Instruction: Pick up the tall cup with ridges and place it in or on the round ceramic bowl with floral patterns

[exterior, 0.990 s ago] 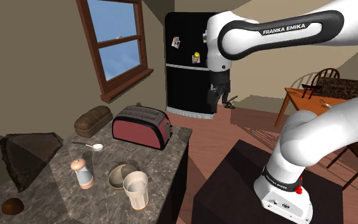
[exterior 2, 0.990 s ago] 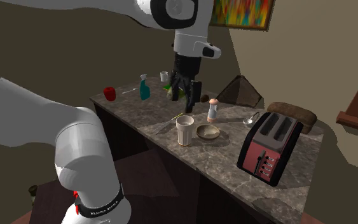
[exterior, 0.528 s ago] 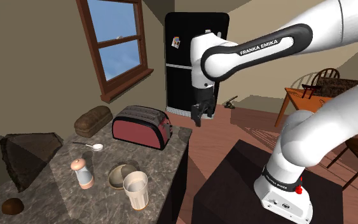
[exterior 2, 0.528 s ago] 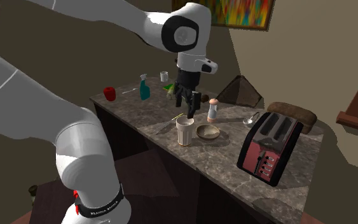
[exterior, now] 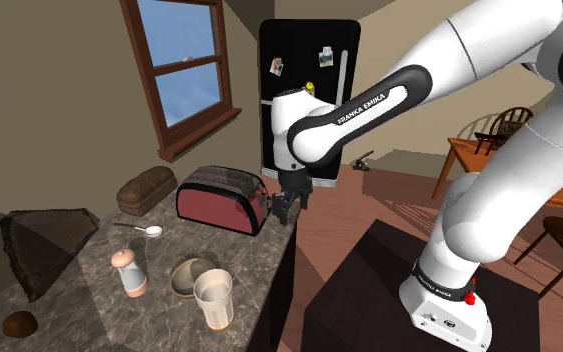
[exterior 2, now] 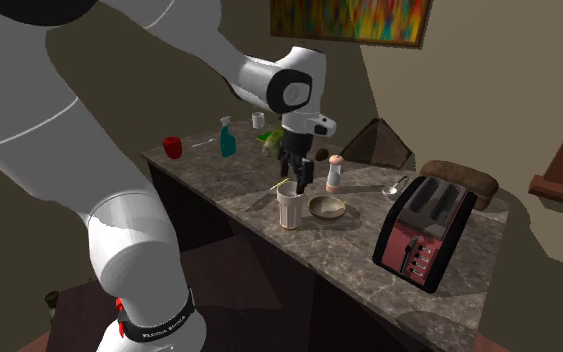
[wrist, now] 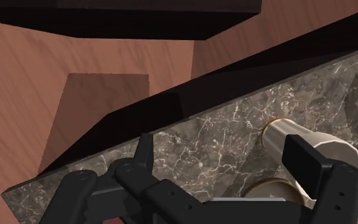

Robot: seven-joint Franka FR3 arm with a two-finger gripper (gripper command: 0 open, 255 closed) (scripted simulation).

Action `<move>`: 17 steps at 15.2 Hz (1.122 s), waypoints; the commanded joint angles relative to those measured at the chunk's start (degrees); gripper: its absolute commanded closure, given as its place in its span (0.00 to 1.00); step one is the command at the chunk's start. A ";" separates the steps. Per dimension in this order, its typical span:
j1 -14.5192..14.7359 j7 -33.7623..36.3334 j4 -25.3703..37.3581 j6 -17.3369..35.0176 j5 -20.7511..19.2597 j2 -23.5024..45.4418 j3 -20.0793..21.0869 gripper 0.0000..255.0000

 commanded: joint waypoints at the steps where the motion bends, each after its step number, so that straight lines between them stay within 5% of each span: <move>1: 0.46 1.86 0.83 3.77 0.05 3.95 1.39 0.00; 9: 2.02 10.53 8.62 15.91 -4.90 22.12 4.75 0.00; 17: 7.15 19.66 21.28 22.67 -12.85 40.16 3.05 0.00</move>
